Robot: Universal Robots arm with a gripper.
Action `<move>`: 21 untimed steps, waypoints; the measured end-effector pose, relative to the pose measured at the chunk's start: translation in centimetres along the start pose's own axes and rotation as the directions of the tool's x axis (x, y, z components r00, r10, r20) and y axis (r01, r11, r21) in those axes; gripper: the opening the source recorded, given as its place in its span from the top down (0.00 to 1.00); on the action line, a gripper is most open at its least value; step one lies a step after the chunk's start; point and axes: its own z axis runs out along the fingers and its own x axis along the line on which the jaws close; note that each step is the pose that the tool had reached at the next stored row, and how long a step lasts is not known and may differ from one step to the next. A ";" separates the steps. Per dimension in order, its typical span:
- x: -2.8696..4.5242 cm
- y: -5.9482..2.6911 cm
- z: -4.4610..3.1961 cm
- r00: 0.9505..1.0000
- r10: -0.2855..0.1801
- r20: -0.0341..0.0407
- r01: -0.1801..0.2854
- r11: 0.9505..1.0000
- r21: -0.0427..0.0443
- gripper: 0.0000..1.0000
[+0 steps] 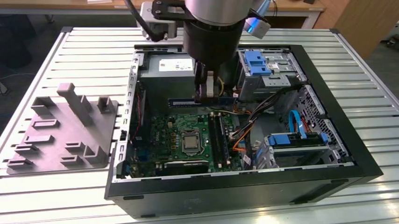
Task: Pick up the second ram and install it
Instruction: 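Pick up the second ram and move it above second insertion slot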
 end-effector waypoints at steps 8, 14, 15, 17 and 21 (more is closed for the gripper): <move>0.07 -0.10 1.06 1.000 0.000 0.000 0.000 1.000 0.000 0.89; 0.13 -0.17 1.90 1.000 0.001 0.001 -0.001 1.000 0.000 0.89; 0.14 -0.19 2.03 1.000 0.001 0.001 -0.001 1.000 0.000 0.89; 0.16 -0.21 2.29 1.000 0.001 0.001 -0.001 1.000 0.000 0.89; 0.19 -0.26 2.83 1.000 0.001 0.001 -0.001 1.000 0.000 0.89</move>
